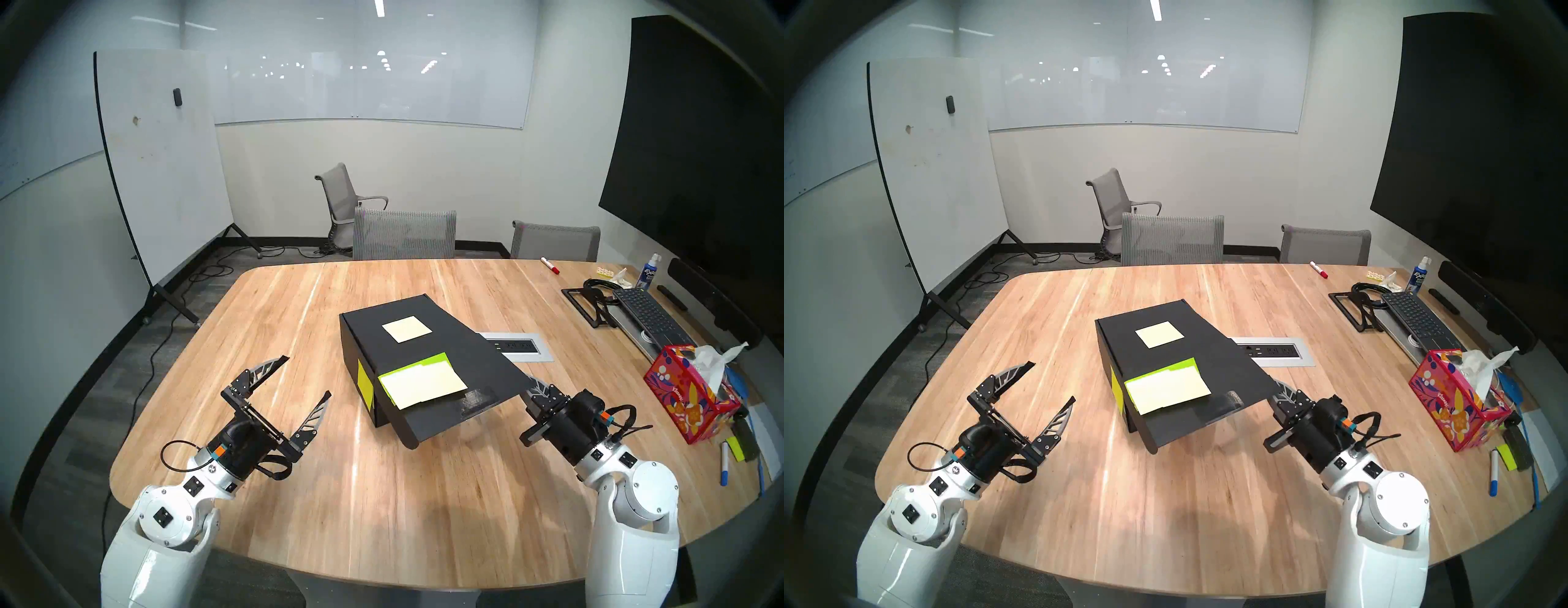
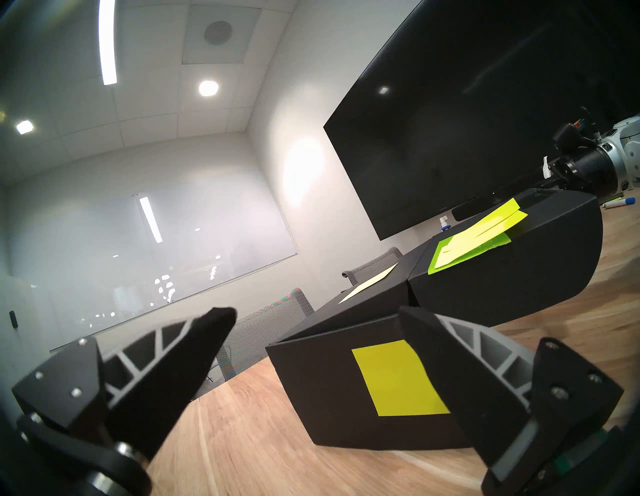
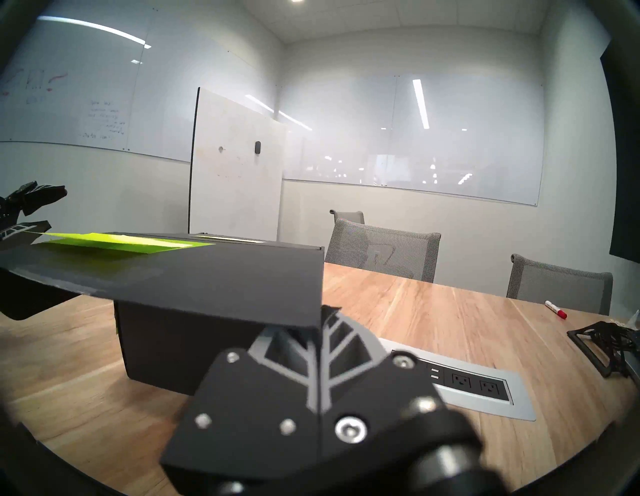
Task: Open the box and place the mouse inside
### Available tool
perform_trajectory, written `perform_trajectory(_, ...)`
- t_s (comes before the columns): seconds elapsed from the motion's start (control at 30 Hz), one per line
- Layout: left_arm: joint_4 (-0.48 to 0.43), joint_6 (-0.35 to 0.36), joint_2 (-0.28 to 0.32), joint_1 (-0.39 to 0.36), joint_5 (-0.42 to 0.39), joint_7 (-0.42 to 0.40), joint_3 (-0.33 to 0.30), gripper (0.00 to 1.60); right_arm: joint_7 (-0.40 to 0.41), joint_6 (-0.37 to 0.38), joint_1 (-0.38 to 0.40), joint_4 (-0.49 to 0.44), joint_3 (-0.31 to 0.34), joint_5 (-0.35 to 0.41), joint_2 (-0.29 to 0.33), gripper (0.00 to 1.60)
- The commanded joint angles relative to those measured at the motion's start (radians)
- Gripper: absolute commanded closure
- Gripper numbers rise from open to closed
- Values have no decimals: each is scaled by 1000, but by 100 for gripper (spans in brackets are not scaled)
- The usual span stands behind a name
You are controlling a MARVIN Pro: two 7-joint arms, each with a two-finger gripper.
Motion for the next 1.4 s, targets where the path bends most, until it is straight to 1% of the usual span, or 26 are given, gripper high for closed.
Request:
perform_trajectory(0.0, -21, -4, 2, -2, 0, -3, 2, 0, -9, 6, 45, -35, -8, 23, 8, 160)
perform_trajectory(0.3, -21, -4, 2, -2, 0, -3, 2, 0, -13, 18, 75, -54, -3, 32, 15, 160)
perform_trajectory(0.57, -21, -3, 2, -2, 0, -3, 1, 0, -16, 24, 76, -62, 2, 40, 15, 160)
perform_trajectory(0.9, -21, -3, 1, -2, 0, -3, 1, 0, -5, 22, 64, -97, 18, 60, 13, 160)
perform_trajectory(1.07, -21, -3, 1, -2, 0, -3, 1, 0, 6, 26, 62, -113, 20, 51, 25, 160)
perform_trajectory(1.37, -21, -3, 1, -2, 0, -4, 1, 0, 11, 39, 69, -139, 12, 33, 19, 160)
